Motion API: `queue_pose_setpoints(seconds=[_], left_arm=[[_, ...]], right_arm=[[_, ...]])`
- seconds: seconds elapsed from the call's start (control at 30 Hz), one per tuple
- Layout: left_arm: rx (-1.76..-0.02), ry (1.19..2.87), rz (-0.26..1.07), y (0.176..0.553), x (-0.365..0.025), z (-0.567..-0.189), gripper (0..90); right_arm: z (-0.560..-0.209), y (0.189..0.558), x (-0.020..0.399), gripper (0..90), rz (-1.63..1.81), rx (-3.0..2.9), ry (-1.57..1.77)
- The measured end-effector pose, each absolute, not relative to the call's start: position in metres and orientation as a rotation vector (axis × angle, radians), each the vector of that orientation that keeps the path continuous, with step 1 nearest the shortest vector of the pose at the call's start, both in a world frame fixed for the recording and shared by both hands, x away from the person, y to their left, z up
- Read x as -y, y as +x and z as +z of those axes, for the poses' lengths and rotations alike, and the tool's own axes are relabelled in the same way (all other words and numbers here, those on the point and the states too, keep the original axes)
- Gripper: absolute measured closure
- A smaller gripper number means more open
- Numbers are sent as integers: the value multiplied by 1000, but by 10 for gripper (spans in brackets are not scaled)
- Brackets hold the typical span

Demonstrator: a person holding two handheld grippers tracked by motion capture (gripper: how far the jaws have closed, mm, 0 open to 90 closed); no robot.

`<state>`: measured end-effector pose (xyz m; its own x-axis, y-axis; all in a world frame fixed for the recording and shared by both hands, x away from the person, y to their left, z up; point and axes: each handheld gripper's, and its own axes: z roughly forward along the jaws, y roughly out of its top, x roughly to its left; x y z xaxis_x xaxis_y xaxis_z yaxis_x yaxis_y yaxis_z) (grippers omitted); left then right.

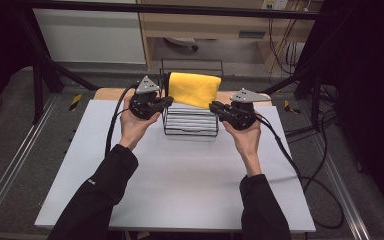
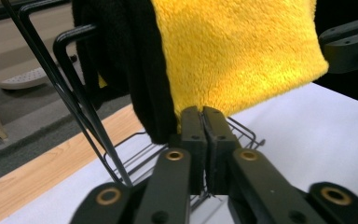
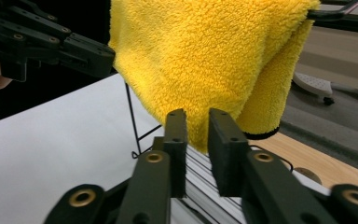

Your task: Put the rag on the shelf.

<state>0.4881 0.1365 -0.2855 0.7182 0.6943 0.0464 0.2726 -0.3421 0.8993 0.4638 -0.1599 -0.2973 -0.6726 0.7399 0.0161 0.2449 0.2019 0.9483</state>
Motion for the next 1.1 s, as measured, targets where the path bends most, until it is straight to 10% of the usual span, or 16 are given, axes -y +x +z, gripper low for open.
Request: queue_pose_setpoints(seconds=[0.73,1.1], left_arm=[[-769,2029,451,430,-198,-350,276],[-864,2011,445,403,-239,-393,103]], right_arm=[[-333,423,203,164,1434,-2092,1043],[-378,404,227,37,1379,-2161,1126]])
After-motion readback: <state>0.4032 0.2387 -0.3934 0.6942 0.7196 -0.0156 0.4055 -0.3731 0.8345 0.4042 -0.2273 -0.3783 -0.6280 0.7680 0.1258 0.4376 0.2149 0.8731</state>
